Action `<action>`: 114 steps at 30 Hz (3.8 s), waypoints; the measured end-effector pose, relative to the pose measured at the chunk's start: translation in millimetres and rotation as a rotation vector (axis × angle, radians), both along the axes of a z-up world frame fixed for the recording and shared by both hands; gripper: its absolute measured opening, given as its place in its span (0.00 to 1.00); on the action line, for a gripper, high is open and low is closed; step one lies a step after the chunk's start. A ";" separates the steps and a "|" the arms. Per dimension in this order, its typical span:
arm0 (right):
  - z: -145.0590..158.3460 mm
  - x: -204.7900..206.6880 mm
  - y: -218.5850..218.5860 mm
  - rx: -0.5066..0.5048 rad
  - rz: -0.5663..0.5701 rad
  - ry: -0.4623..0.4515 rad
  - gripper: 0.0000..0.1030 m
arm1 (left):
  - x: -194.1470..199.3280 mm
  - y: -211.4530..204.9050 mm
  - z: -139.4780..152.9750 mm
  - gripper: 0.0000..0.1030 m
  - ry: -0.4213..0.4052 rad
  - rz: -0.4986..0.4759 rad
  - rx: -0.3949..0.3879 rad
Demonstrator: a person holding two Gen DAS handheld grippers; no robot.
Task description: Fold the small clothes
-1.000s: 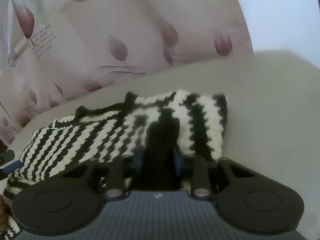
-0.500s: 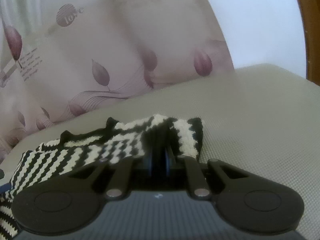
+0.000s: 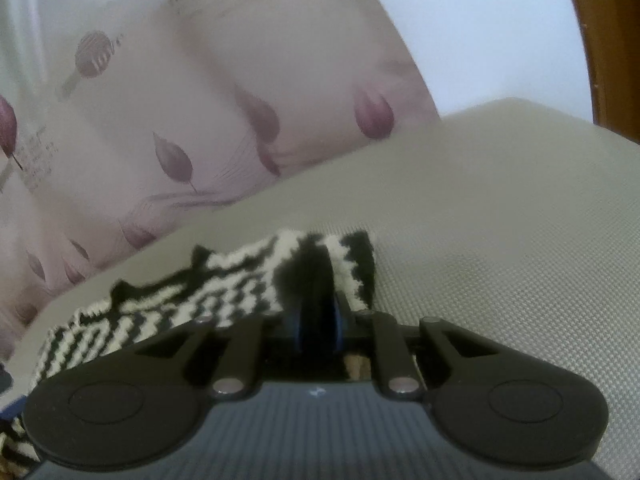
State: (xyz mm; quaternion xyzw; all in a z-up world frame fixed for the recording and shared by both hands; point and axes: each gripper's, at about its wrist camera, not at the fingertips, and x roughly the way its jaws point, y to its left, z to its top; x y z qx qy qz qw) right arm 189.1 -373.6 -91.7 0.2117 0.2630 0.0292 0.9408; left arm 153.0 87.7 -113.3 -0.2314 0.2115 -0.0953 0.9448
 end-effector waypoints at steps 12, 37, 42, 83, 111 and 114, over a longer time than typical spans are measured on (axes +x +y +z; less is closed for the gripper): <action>25.9 1.0 14.4 -0.193 0.114 -0.093 0.17 | 3.2 -0.9 -0.5 1.00 0.013 0.003 0.003; 27.9 -183.5 -42.8 -0.110 0.267 -0.125 0.68 | -81.8 44.8 32.0 1.00 0.157 -0.183 0.045; 0.5 -250.5 -67.3 -0.012 0.222 -0.047 0.68 | -127.5 57.6 28.9 0.96 0.156 -0.147 0.102; -29.4 -276.3 -54.7 0.303 0.315 0.042 0.31 | -178.4 85.9 -1.1 0.69 0.288 -0.341 -0.091; -34.1 -267.5 -52.9 0.310 0.323 0.070 0.10 | -172.9 73.3 -5.1 0.10 0.294 -0.314 0.003; -34.1 -269.2 -55.0 0.352 0.323 0.073 0.09 | -182.8 63.6 5.4 0.10 0.235 -0.248 0.101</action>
